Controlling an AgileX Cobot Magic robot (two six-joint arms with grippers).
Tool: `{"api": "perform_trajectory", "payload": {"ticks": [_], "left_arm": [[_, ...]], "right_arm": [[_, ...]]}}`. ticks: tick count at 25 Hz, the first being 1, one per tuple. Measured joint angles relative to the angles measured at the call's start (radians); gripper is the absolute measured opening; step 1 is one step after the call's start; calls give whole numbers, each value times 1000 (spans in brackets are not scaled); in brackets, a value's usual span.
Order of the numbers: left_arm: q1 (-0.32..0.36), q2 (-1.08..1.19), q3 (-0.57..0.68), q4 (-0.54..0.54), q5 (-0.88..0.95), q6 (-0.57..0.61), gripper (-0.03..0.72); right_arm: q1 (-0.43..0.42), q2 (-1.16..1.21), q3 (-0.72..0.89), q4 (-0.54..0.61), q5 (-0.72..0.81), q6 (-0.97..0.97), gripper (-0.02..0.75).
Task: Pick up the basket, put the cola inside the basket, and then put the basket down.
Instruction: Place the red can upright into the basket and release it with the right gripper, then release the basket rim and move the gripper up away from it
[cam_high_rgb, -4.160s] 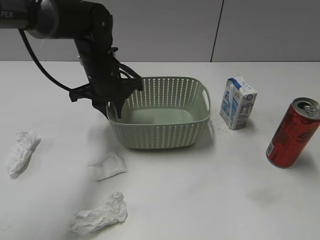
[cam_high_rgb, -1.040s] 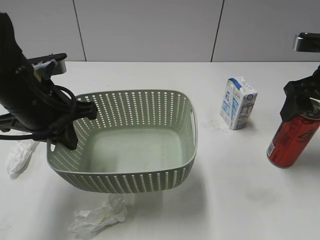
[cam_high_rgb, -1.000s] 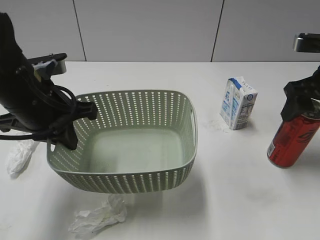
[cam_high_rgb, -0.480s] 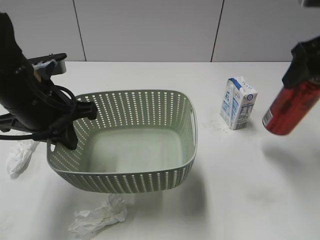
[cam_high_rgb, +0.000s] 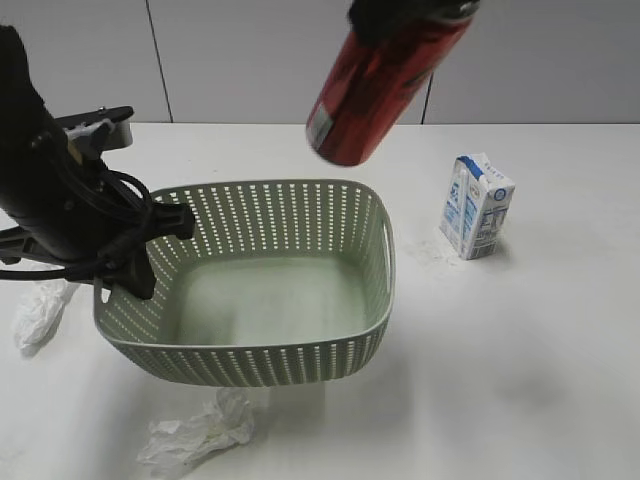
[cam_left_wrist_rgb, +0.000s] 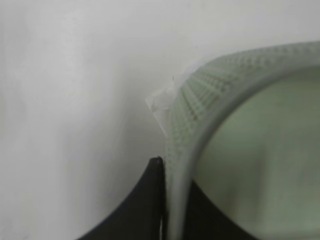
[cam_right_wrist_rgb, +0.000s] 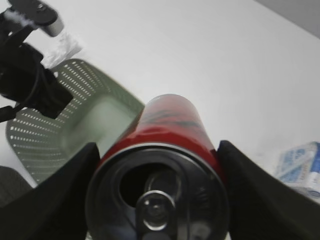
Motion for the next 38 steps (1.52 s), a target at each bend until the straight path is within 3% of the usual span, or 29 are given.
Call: {"api": "perform_trajectory", "payload": {"ticks": [5,9,17,21,26,32,38], "left_arm": [[0,0,0,0,1,0,-1],[0,0,1,0,1,0,-1],[0,5,6,28,25,1,-1],[0,5,6,19,14,1,-1],[0,5,6,16,10,0,-1],[0,5,6,10,14,0,-1],[0,5,6,5,19,-4,-1]], "right_arm": [[96,143,-7,0,9,2,508],[118,268,-7,-2,10,2,508],[117,356,-10,17,69,-12,510],[117,360,-45,20,124,-18,605],[117,361,-173,15,178,-19,633],[116,359,-342,-72,196,-15,635],[28,282,-353,-115,200,-15,629]]}}
